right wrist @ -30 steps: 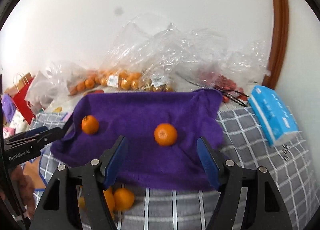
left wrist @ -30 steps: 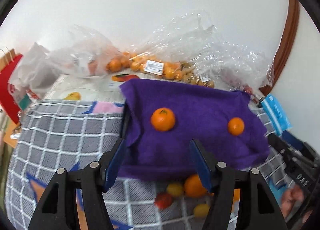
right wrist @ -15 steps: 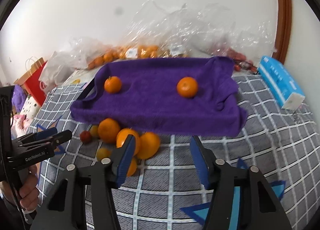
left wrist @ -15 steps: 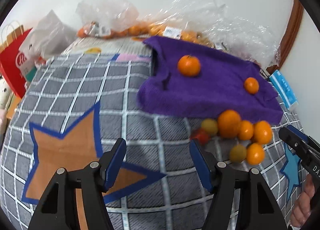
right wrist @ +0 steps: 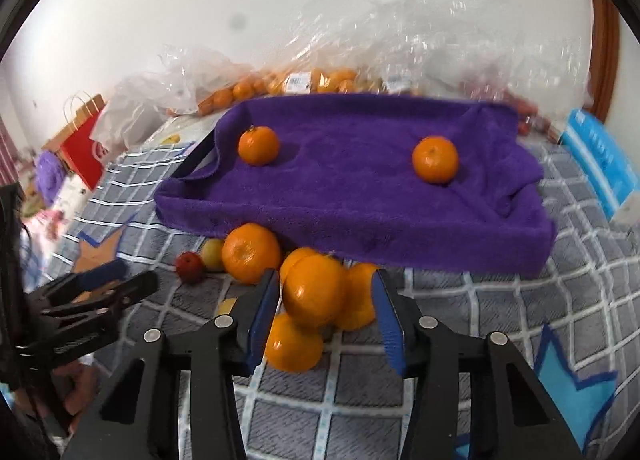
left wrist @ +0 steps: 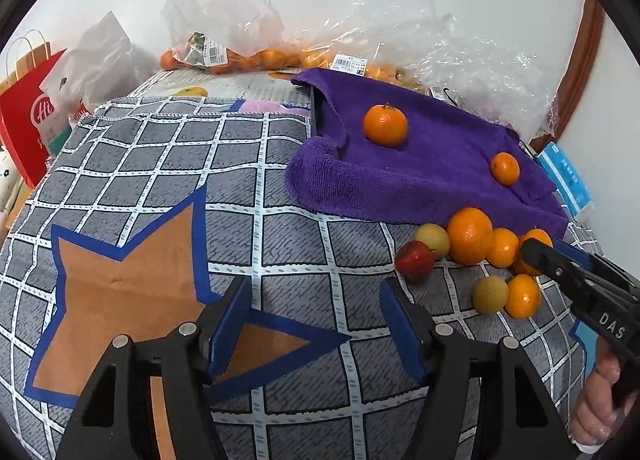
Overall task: Organize fruits
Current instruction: 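Grasp another orange with the right gripper while the left returns to the fruit, then grasp the small red apple with the left gripper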
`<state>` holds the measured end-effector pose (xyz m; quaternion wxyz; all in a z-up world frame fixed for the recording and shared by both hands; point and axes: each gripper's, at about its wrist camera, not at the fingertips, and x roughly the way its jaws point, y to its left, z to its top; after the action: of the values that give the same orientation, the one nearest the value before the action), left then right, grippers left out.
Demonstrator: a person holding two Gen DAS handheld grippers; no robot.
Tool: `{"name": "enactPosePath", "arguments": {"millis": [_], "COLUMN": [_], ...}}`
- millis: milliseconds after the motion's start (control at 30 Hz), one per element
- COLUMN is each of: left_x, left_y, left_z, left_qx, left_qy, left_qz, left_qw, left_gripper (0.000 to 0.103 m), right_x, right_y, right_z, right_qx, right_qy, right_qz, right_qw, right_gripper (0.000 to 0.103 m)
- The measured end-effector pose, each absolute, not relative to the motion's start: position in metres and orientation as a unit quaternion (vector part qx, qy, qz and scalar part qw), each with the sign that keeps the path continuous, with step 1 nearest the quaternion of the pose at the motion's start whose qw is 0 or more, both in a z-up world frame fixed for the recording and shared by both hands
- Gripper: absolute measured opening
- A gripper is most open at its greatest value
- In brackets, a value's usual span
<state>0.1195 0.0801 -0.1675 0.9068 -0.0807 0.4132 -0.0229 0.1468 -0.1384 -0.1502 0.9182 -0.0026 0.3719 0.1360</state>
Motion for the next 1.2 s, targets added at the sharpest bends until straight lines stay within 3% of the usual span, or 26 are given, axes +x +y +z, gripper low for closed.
{"name": "enactPosePath", "arguments": {"millis": [33,300,400,700,833,1000,1200], "left_x": [0.119,0.115,0.110,0.121,0.137,0.144,0.146], "left_y": [0.080,0.088,0.088,0.035,0.029,0.026,0.020], "left_z": [-0.168,-0.167,-0.166,-0.154,-0.156,-0.164,-0.165], "left_qx": [-0.080,-0.112,-0.119,-0.032,-0.036,-0.030,-0.014], "left_qy": [0.413,0.404,0.401,0.408,0.420,0.421,0.420], "left_qz": [-0.023,-0.049,-0.064,-0.086,-0.083,-0.079,-0.077], "left_qw": [0.907,0.907,0.906,0.908,0.903,0.903,0.904], "left_gripper": [0.064,0.063,0.051,0.051,0.051,0.043,0.043], "right_x": [0.146,0.124,0.124,0.136,0.138,0.143,0.143], "right_y": [-0.137,-0.174,-0.197,-0.223,-0.227,-0.225,-0.220], "right_z": [-0.149,-0.135,-0.143,-0.173,-0.174,-0.178,-0.179], "right_qx": [-0.004,-0.002,-0.008,0.014,0.029,0.022,0.006], "right_qy": [0.370,0.330,0.341,0.383,0.387,0.402,0.404], "right_qz": [0.142,0.118,0.090,0.082,0.094,0.098,0.095], "right_qw": [0.918,0.937,0.936,0.920,0.917,0.910,0.910], "right_gripper": [0.032,0.033,0.033,0.033,0.033,0.033,0.034]}}
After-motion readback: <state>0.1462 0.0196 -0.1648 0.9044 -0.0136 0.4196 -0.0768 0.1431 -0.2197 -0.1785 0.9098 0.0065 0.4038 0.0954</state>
